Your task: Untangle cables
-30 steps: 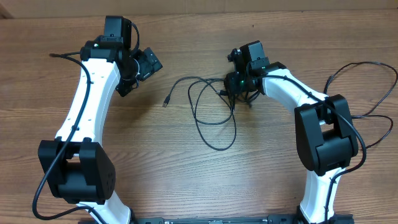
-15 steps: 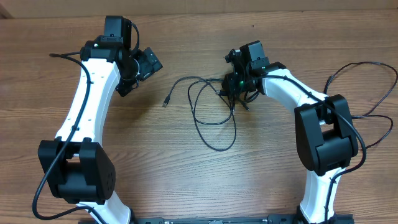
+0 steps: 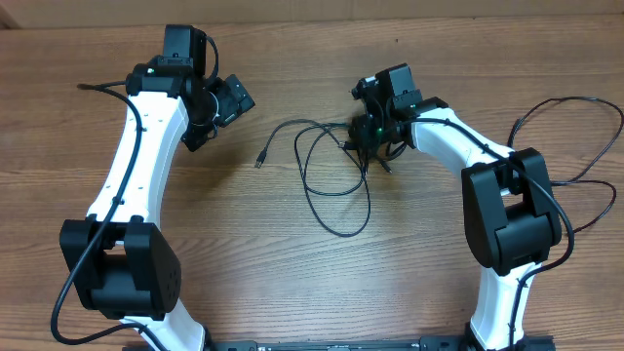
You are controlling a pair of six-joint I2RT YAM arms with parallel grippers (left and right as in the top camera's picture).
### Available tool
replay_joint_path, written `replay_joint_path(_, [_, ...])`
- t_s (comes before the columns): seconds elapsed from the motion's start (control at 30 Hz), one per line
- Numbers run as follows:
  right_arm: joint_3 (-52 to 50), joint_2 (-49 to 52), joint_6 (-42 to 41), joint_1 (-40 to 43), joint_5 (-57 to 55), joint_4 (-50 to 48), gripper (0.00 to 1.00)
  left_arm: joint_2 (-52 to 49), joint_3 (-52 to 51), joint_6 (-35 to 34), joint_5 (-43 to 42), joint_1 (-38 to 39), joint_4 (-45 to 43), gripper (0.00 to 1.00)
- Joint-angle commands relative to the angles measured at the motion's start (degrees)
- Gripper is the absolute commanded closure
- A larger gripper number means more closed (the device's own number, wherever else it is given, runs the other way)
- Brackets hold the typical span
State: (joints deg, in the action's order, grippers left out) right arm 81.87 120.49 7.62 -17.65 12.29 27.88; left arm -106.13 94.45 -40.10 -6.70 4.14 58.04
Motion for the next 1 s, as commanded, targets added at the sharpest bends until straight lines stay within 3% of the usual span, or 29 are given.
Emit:
replay_joint_path(0.0, [-0.5,-0.7,0.6,0.0,-2.4,0.7,0.61,0.1,-0.1,0.9,-0.2,0.4,0.0,0.00])
replay_joint_path(0.1, [-0.5,-0.7,0.6,0.0,-2.4,1.4,0.65,0.1,-0.1,0.9,-0.2,0.4,0.0,0.01])
replay_joint_path(0.43, [0.0,-1.0,0.6,0.0,-0.7,1.6,0.96,0.1,-0.1,0.9,-0.2,0.4,0.0,0.00])
replay_joint_path(0.7, [7.7,-4.7,-0.3,0.0,2.1,10.5,0.96,0.1,-0.1,0.9,-0.2,0.4,0.0,0.00])
replay_joint_path(0.97, [8.2,-5.6,-0.2,-0.7,10.9,13.6,0.96,0.1,-0.1,0.9,-0.2,0.4,0.0,0.01])
